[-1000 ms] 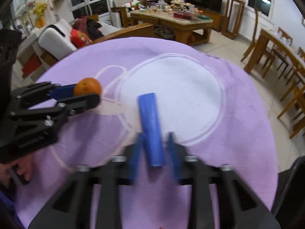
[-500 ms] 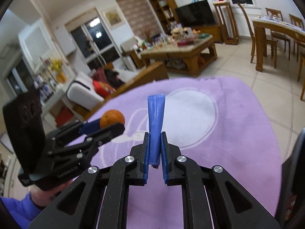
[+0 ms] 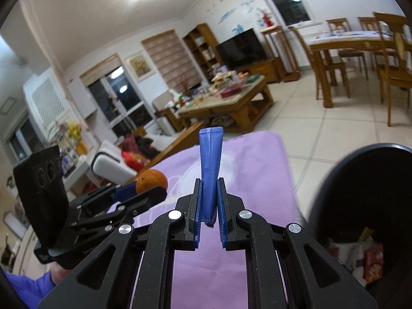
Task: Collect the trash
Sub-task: 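Carry the orange and blue stick over the black bin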
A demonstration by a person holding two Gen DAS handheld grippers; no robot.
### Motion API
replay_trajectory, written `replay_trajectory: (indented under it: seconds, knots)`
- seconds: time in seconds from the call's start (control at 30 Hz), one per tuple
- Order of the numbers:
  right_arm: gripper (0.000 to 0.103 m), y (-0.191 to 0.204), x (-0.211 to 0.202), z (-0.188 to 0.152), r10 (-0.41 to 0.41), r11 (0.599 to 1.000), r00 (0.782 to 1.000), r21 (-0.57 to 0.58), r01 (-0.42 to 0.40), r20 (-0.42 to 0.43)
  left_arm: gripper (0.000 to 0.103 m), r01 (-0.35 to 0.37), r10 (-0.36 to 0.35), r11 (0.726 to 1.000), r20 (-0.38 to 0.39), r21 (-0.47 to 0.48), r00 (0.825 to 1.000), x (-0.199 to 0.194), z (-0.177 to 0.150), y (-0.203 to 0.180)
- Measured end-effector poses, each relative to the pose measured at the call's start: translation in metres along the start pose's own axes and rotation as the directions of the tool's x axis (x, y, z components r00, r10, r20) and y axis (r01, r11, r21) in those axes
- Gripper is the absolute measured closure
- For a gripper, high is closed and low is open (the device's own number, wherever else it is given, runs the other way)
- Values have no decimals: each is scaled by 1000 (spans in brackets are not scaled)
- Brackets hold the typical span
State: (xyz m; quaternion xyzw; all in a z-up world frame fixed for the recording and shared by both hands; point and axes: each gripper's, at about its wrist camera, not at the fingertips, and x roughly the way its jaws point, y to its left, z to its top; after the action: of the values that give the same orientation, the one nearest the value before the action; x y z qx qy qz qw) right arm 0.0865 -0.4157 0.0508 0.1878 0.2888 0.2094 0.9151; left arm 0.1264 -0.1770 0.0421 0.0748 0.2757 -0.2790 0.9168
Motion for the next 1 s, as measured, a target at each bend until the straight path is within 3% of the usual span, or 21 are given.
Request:
replay_trajectory:
  seconds: [0.23, 0.57, 0.8, 1.0]
  knots:
    - [91, -62, -72, -9, -86, 993, 993, 92, 78, 82, 68, 78, -78, 996, -11, 42, 997, 24, 10, -58]
    - [91, -155, -155, -42, -237, 948, 961, 251, 197, 143, 68, 194, -188, 976, -68, 95, 980, 80, 12, -141]
    - [90, -198, -175, -64, -287, 923, 948, 305, 235, 139, 68, 234, -219, 966, -126, 112, 967, 112, 6, -178]
    - [90, -219, -167, -74, -295, 912, 947, 334, 240, 126, 68, 236, -215, 964, -161, 124, 963, 130, 1, -193]
